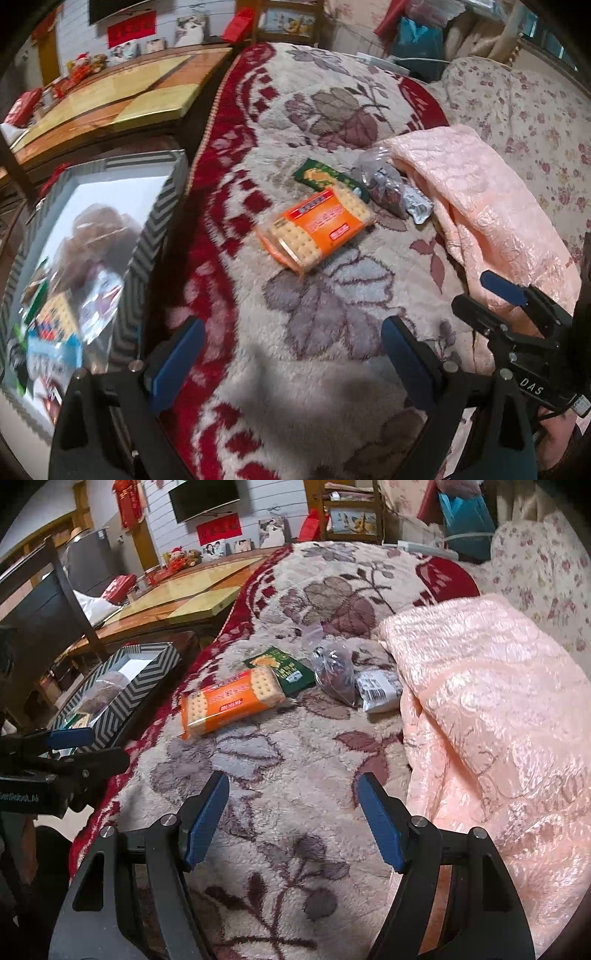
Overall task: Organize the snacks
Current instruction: 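Return both tools from the tray toward the orange cracker pack, then grasp the orange cracker pack with the left tool while the right tool grasps the green biscuit packet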
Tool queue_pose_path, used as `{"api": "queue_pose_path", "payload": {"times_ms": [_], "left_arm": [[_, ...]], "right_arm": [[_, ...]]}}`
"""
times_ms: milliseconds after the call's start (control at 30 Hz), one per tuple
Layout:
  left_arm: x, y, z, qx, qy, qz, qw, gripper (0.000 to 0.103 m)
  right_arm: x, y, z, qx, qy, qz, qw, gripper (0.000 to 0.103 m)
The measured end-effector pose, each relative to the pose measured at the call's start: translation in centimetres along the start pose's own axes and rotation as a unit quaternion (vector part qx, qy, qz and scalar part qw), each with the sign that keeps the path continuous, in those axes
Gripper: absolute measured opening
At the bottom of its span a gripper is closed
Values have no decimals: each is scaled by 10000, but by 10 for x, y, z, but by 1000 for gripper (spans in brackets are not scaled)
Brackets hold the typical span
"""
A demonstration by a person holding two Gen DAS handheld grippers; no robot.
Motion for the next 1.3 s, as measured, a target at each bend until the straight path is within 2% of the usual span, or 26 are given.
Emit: {"api": "queue_pose_path", "payload": {"times_ms": [300, 400, 500, 567, 767, 833, 900, 967, 1000, 1100, 1200, 1300], "left_arm": [[19, -17, 32, 616, 206, 164, 9978, 98], [34, -29, 44, 1058, 284, 226, 9937, 97], [52, -32, 58, 1283, 512, 364, 9897, 97], [60, -33, 67, 1399, 561, 339, 9880, 97], [89, -36, 88, 1749, 761, 608, 9798, 97], [96, -36, 92, 1730, 845, 597, 9795, 97], [100, -36, 95, 1650, 873, 414, 9816, 95], [100, -35, 97, 1560, 817, 260, 9840, 82], [99, -34, 97, 1503, 813, 197, 9851, 71], [94, -23, 98, 1190, 720, -28, 9903, 58], [88, -13, 95, 884, 693, -278, 9933, 57], [80, -7, 83, 648, 676, -263, 9953, 57]], "right_arm": [[5, -4, -1, -20, -3, 6, 10000, 73], [7, -7, -1, 25, 27, 26, 10000, 73], [9, -10, -1, 68, 58, 46, 9999, 73], [10, -12, 0, 92, 71, 58, 9999, 73], [14, -16, 2, 149, 88, 113, 9998, 73], [15, -17, 4, 136, 90, 121, 9998, 73], [15, -17, 8, 100, 80, 112, 9999, 73], [15, -16, 13, 58, 82, 133, 9999, 73], [15, -16, 16, 36, 79, 152, 9998, 73], [15, -13, 28, -99, 34, 238, 9997, 73], [20, -9, 44, -260, 86, 334, 9991, 73], [29, -6, 59, -369, 196, 420, 9982, 73]]}}
Point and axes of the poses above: each gripper's, at about its wrist camera, not at the fingertips, and x roughly the way its jaws point, y to its left, z to its top, the point moved 5 cm from there along x, roughly the way its jaws point, and after that the axes turned 14 degrees about y, right-handed, at the moved point
